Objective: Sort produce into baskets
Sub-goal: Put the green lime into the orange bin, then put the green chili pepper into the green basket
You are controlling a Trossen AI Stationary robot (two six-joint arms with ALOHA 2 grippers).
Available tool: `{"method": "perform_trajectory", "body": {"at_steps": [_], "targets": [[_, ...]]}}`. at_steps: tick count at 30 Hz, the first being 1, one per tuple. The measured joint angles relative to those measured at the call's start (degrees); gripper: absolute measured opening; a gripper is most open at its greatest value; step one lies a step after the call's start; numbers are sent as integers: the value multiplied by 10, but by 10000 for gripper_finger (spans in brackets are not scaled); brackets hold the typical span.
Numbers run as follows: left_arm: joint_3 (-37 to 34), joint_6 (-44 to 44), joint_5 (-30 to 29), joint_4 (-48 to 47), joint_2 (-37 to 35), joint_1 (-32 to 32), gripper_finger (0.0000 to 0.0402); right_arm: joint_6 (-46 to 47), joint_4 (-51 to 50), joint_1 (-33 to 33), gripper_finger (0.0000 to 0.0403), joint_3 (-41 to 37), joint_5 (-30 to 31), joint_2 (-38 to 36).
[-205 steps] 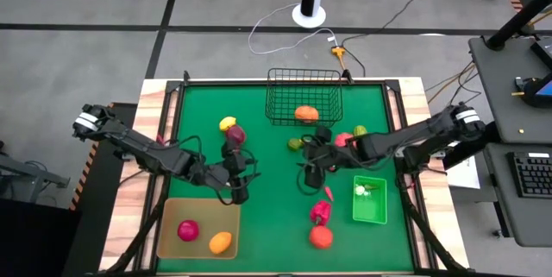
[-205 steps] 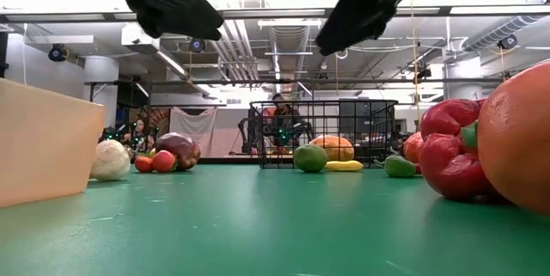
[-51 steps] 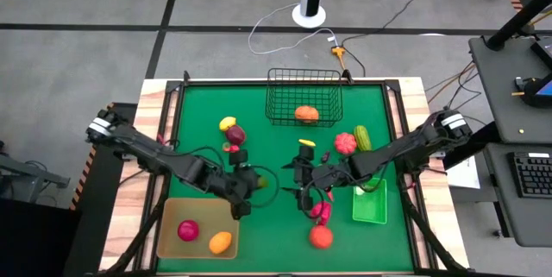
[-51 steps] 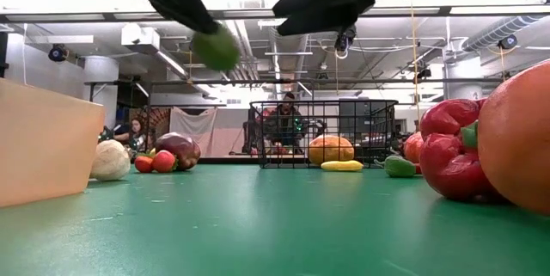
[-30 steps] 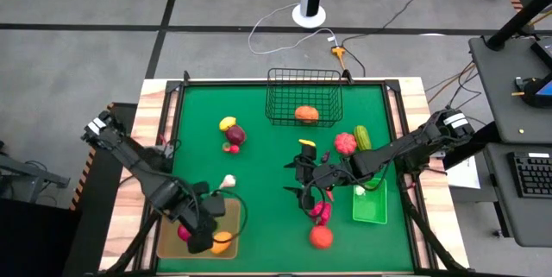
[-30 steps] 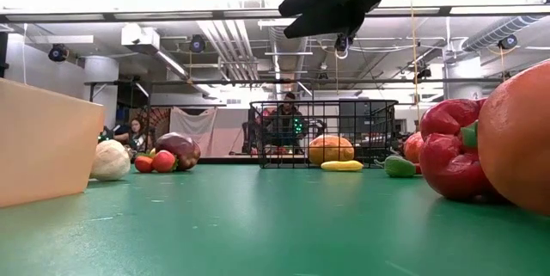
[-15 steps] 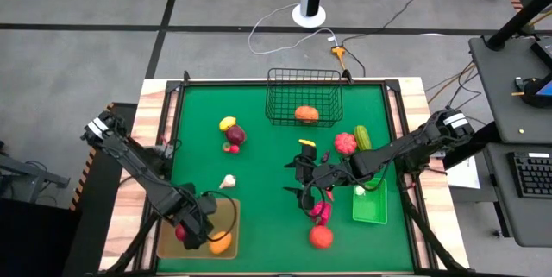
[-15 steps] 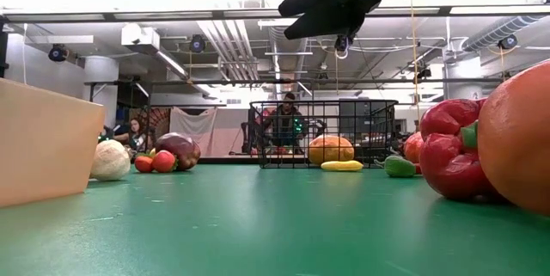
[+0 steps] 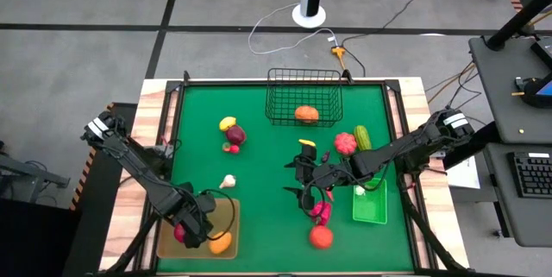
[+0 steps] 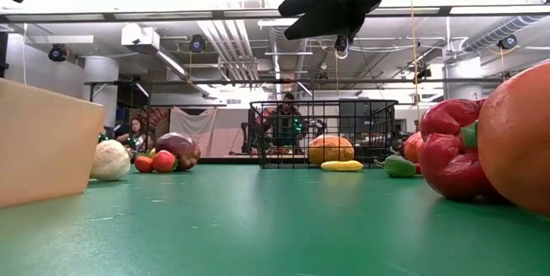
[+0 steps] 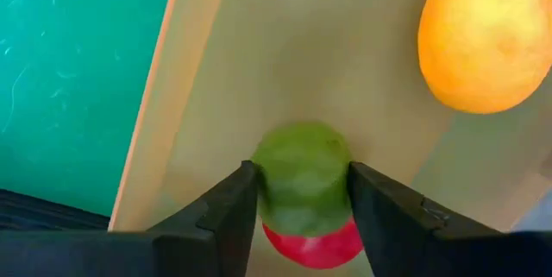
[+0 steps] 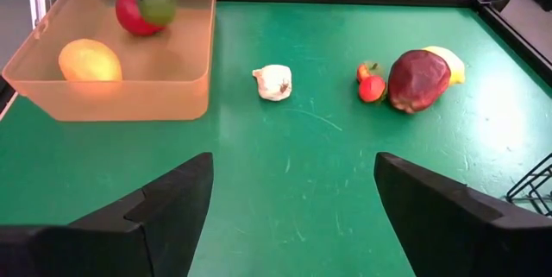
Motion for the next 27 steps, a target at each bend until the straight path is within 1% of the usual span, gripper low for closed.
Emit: {"method": "perform_trajectory", "body": {"at_steps": [4, 7, 11, 15, 19, 21, 22, 24, 27], "targets": [[0, -4, 0, -7, 0, 0, 190, 2, 0, 0, 318, 0, 0, 0], [0, -3, 0, -7, 0, 0, 200, 7, 0, 0, 317, 0, 0, 0], [0, 6, -1, -6, 0, 0, 203, 9, -8, 0, 311, 0, 0, 0], [2, 13, -4, -7, 0, 0, 203, 32, -10, -1, 306, 0, 0, 0], [23, 16, -4, -11, 0, 0, 203, 53, -18, -7, 302, 0, 0, 0], [41, 20, -5, -22, 0, 0, 203, 61, -47, -12, 302, 6, 0, 0], [51, 23, -10, -26, 0, 0, 203, 70, -63, -15, 302, 11, 0, 0], [73, 39, -38, -36, 0, 0, 203, 86, -99, -23, 303, 22, 0, 0], [107, 81, -111, -43, 0, 0, 203, 103, -160, -34, 302, 36, 1, 0]]}}
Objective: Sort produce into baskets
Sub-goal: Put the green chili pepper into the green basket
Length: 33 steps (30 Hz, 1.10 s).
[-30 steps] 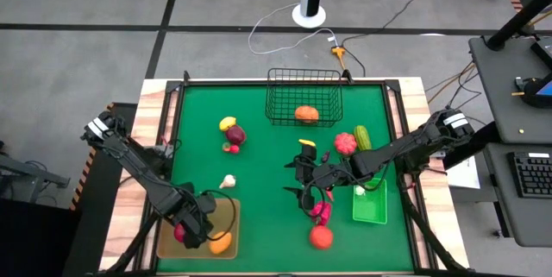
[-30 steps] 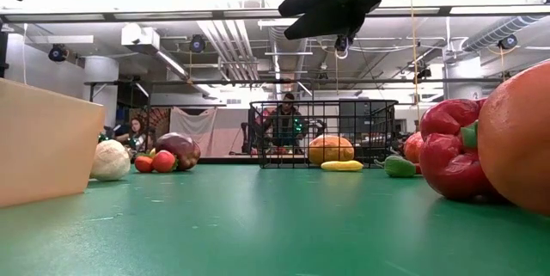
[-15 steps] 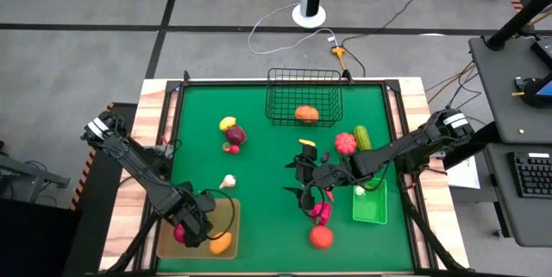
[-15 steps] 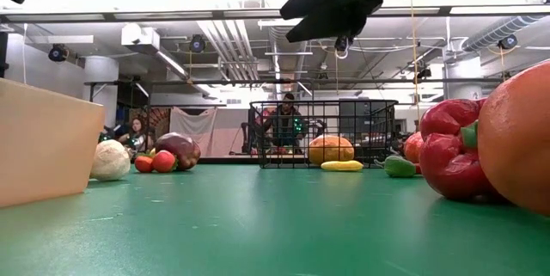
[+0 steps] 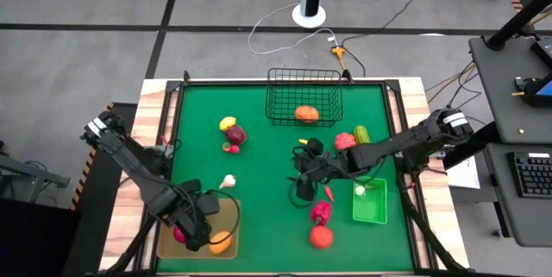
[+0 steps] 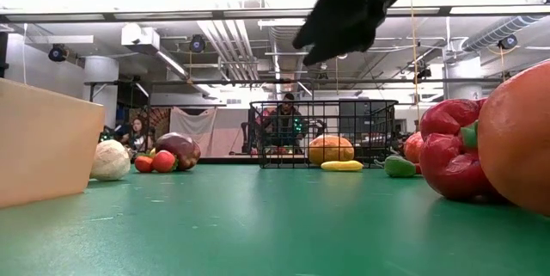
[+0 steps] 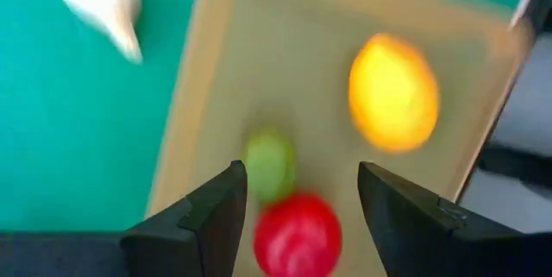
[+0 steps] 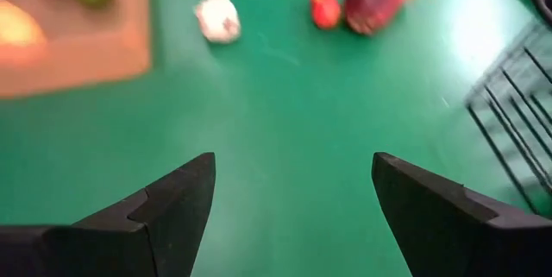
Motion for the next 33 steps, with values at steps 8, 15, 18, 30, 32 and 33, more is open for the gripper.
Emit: {"method": "perform_trajectory", "body": {"at_steps": [8, 15, 18, 30, 32, 33], "targets": [[71, 138, -201, 1, 0, 0, 204, 55, -177, -22, 290, 30, 0, 0], [80, 231, -318, 2, 0, 1, 204, 84, -296, -25, 286, 37, -11, 0], [70, 250, -365, 2, 0, 6, 203, 85, -324, -25, 290, 25, -41, 0], [5, 309, -374, 78, -1, 61, 157, 59, -309, -26, 291, -29, -56, 12], [-13, 329, -374, 108, -1, 72, 148, 40, -287, -26, 288, -40, -55, 17], [-22, 339, -374, 124, -1, 76, 144, 28, -276, -26, 287, -46, -55, 21]]}}
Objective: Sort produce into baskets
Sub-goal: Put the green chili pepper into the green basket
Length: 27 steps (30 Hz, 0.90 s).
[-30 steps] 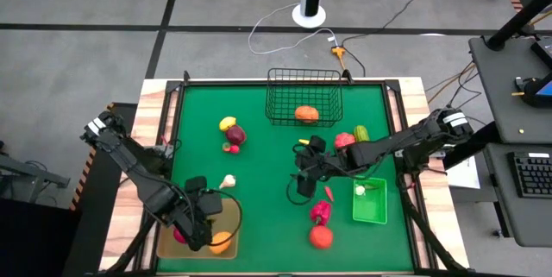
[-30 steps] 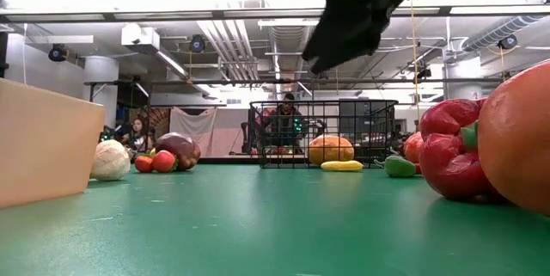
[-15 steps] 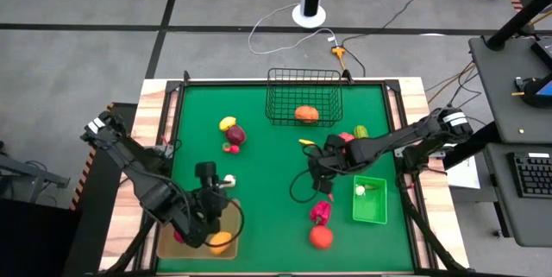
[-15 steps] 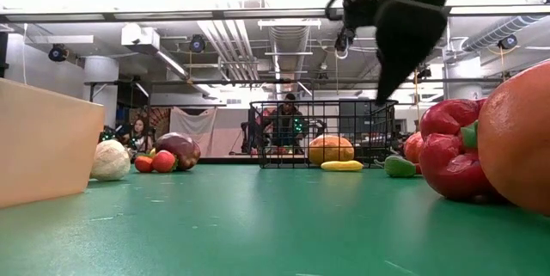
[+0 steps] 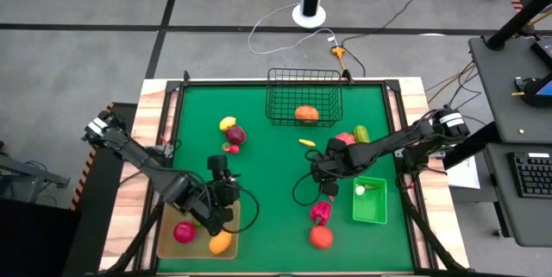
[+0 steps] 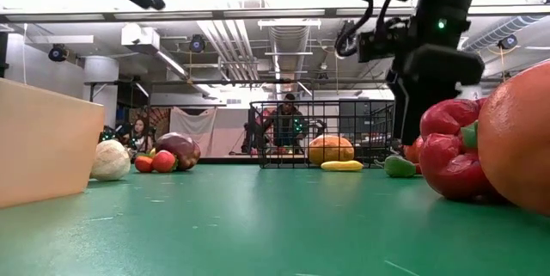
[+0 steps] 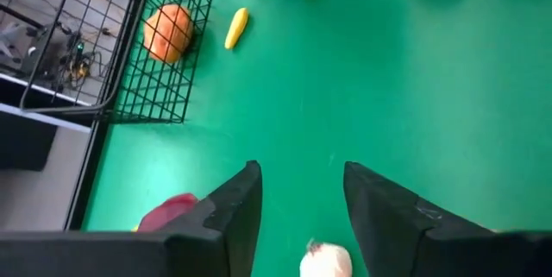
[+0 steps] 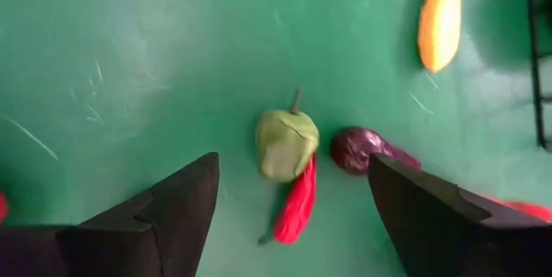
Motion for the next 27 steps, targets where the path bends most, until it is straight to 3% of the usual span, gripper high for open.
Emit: {"method": "perform_trajectory", "body": {"at_steps": [13, 20, 27], "targets": [[-105, 135, 37, 291, -29, 20, 108, -34, 31, 0, 269, -4, 25, 40], [-130, 130, 34, 330, -39, 21, 107, -45, 42, 0, 247, -6, 25, 60], [-130, 126, -2, 337, -39, 22, 107, -45, 47, 0, 185, -6, 25, 62]]}}
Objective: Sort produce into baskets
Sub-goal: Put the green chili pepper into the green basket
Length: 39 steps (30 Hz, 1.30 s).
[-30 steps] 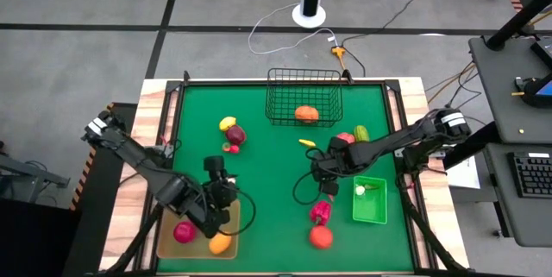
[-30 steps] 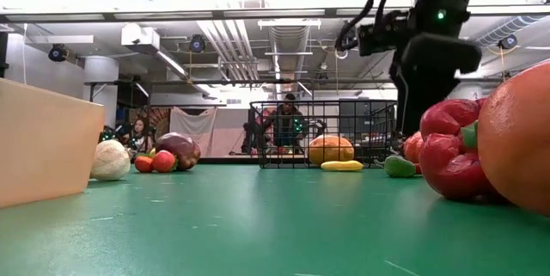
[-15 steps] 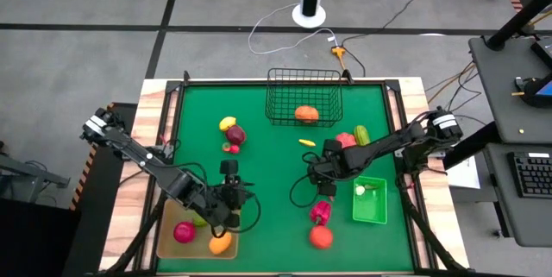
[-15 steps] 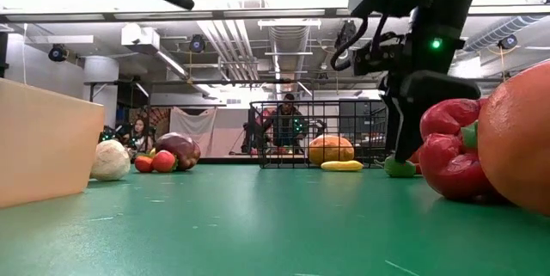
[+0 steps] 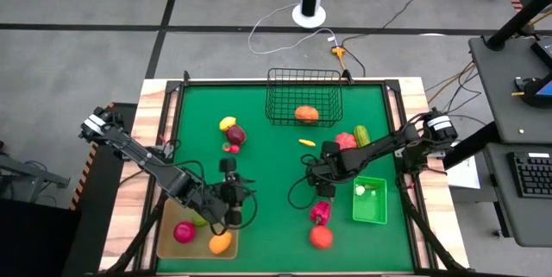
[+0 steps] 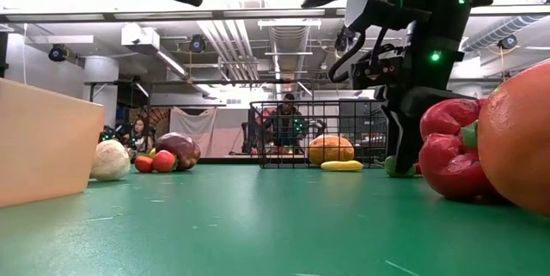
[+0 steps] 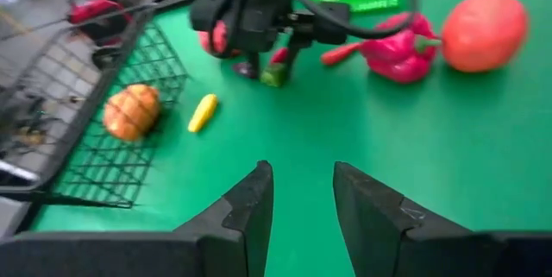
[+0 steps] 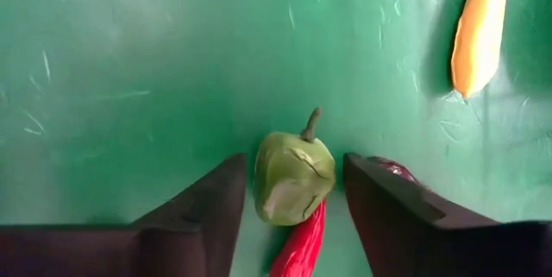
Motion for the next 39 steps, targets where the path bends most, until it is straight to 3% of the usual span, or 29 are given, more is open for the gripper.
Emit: {"method": "perform_trajectory", "body": {"at_steps": [11, 25, 30, 34, 39], "targets": [[-1, 0, -29, -1, 1, 0, 107, -4, 8, 0, 74, 0, 0, 0], [-1, -5, -30, -2, 1, 0, 107, -6, -17, 0, 69, 55, -4, -29], [-1, -4, -30, -2, 1, 0, 107, 12, -64, 1, 69, 94, -56, -56], [-1, -4, -30, -2, 1, 1, 107, 52, -106, 7, 71, 108, -146, -77], [-1, -5, -30, -1, 1, 0, 107, 125, -182, 39, 72, 107, -211, -99]]}}
